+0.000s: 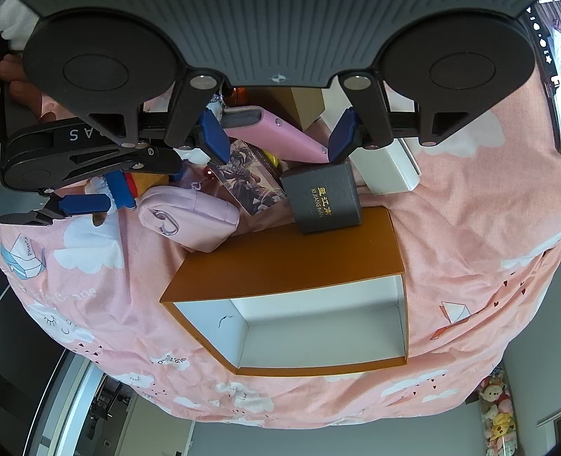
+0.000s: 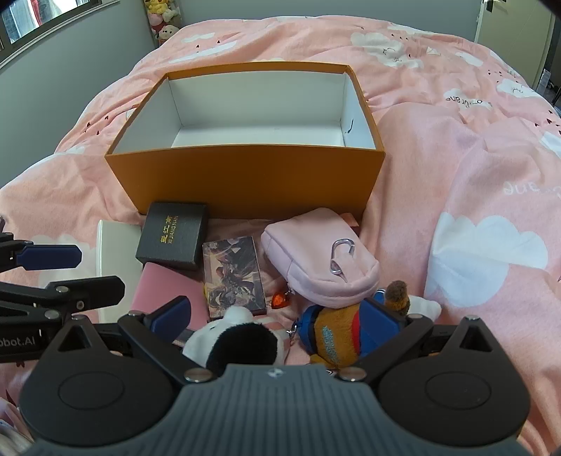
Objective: Organize objects
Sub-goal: 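Grasp the white glasses case with the left tool while the right tool reaches toward the kraft box, then lift the white case with the left tool while the right tool grasps the small kraft box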
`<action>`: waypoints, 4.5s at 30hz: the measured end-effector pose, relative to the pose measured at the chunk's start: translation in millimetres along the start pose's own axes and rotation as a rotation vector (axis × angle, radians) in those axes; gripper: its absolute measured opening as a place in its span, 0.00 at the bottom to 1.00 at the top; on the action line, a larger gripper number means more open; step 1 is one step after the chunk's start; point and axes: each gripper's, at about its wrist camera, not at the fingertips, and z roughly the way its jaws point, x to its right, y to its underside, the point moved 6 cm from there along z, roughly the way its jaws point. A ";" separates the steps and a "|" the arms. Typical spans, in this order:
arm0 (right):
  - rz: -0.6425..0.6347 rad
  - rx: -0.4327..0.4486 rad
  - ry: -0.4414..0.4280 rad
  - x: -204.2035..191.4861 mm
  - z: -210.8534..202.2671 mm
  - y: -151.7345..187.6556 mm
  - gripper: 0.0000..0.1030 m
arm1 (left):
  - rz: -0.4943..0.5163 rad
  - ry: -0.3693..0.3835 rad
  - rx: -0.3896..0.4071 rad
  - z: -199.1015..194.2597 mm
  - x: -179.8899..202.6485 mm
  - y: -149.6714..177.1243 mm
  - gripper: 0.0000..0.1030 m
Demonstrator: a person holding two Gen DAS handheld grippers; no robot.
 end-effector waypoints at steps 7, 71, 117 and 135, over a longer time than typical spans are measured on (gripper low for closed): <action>0.004 -0.005 -0.002 -0.7 1.0 1.4 0.99 | -0.004 0.027 -0.018 1.9 0.4 2.0 0.63; -0.247 -0.294 -0.451 -98.2 57.3 -32.1 0.44 | -0.406 0.016 -0.155 42.5 -104.9 16.9 0.32; -0.325 -0.463 -0.307 -100.1 104.2 -8.9 0.21 | -0.357 0.041 -0.089 17.5 -106.1 21.6 0.31; -0.456 -0.647 -0.140 -149.0 147.8 24.5 0.79 | -0.380 0.042 -0.105 18.1 -114.0 27.0 0.32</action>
